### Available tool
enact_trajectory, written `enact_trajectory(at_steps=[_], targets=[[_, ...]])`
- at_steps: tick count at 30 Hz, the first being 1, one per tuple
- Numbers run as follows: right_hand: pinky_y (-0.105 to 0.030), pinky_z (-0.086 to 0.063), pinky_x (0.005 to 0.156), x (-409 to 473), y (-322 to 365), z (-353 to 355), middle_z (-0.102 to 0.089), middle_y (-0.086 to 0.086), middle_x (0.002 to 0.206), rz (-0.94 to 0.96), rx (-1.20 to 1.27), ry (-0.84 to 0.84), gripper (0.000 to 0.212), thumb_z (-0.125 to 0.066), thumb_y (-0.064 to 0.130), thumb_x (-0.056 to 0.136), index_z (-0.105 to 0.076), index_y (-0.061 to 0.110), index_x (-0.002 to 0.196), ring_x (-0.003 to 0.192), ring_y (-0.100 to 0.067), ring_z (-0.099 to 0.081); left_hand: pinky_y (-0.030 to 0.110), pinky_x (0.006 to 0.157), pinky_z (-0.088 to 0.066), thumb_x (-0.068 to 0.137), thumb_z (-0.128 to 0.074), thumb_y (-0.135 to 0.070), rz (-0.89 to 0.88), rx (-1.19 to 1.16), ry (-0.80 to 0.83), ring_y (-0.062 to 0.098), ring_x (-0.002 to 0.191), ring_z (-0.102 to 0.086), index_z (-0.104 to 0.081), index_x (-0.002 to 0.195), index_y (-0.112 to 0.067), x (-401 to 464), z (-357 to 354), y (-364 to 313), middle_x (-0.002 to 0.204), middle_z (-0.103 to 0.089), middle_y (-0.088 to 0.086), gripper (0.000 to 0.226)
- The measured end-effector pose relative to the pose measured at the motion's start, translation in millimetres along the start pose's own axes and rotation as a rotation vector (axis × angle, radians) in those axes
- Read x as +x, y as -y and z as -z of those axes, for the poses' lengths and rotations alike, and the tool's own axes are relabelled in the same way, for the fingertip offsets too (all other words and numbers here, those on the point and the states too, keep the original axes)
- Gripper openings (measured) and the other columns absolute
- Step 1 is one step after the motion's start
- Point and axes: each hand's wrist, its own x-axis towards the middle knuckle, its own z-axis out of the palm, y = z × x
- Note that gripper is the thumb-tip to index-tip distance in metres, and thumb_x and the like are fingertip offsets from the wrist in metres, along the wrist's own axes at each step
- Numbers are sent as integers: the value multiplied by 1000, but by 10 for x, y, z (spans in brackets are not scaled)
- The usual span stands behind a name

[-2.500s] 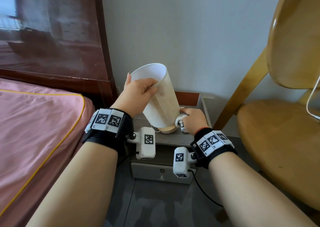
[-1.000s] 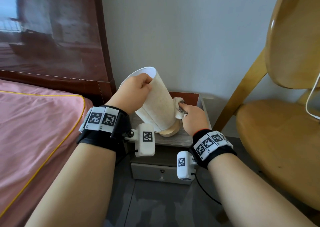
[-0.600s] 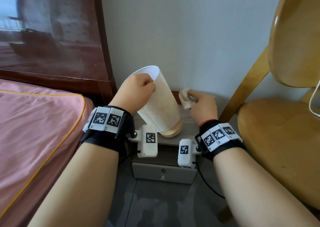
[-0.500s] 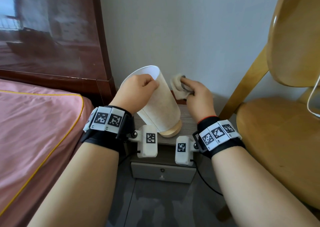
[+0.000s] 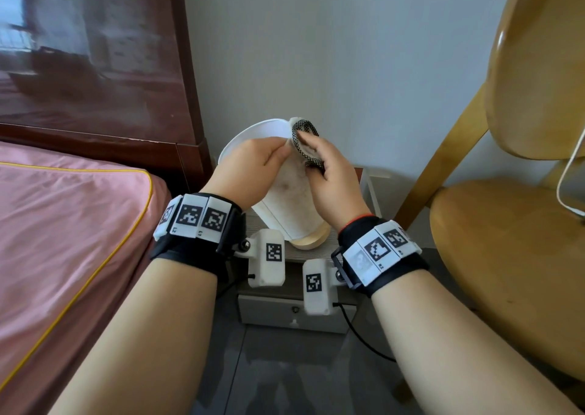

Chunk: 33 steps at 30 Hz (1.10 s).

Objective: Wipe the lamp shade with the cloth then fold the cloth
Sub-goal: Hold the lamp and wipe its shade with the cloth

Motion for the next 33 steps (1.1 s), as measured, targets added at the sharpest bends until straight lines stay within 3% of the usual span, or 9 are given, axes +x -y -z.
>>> enact_trajectory(at_steps=[10,13,16,18,21,24,27,30,33], targets=[[-39,-43,101,-313,-589,131,-56,-3,133,-462,-527,236,53,-46,1,88,-48,22,137,120,-27,-53,30,56,-32,100,-42,-24,100,3,56,18,61,-41,-58,88,-1,-7,71,13,65,-44,4,30],[-35,-45,96,-314,-624,126,-55,-5,136,-573,-470,282,54,-48,2,88,-46,19,139,119,-26,-55,29,56,-34,97,-42,-19,149,12,29,17,58,-41,-59,89,-2,24,51,-18,65,-44,2,25],[-36,-49,91,-286,-622,92,-54,-6,138,-631,-391,259,55,-46,1,88,-44,18,140,108,-26,-59,33,71,-45,98,-39,-24,192,-26,-32,17,71,-53,-61,115,-15,43,35,-23,78,-58,-1,29],[-41,-52,92,-263,-628,96,-52,-8,139,-676,-308,230,57,-45,-2,87,-45,18,140,103,-27,-61,31,65,-40,101,-38,-32,154,-6,-54,14,62,-46,-62,92,-17,49,4,-13,66,-50,-4,30],[-47,-54,88,-227,-644,125,-55,-11,133,-755,-165,148,60,-45,-9,81,-52,17,135,100,-32,-64,31,57,-31,101,-38,-30,122,53,-66,15,51,-35,-39,62,-20,50,-18,-3,55,-35,-3,40],[-37,-57,74,-228,-654,123,-64,-9,102,-825,-32,97,57,-49,-13,79,-58,15,128,82,-21,-64,36,59,-36,101,-39,-28,114,28,-62,18,56,-41,-49,75,-13,52,3,11,59,-44,4,31],[-36,-56,81,-244,-672,77,-64,-11,92,-881,137,56,53,-45,-17,81,-58,9,126,90,-23,-66,35,63,-41,100,-41,-25,95,-25,-29,22,65,-47,-62,95,-8,25,19,-12,72,-55,13,28],[-18,-54,66,-258,-663,48,-59,-5,106,-879,218,-8,53,-41,-18,84,-56,8,128,80,0,-57,40,73,-47,100,-43,-21,74,-80,-5,33,77,-56,-67,106,-11,4,31,-28,89,-65,22,26],[-13,-51,53,-283,-702,33,-54,-8,132,-839,81,31,57,-44,-13,85,-53,15,134,79,0,-53,38,82,-48,99,-44,-18,97,-112,33,34,94,-61,-66,114,-14,-7,14,-18,101,-68,17,27]])
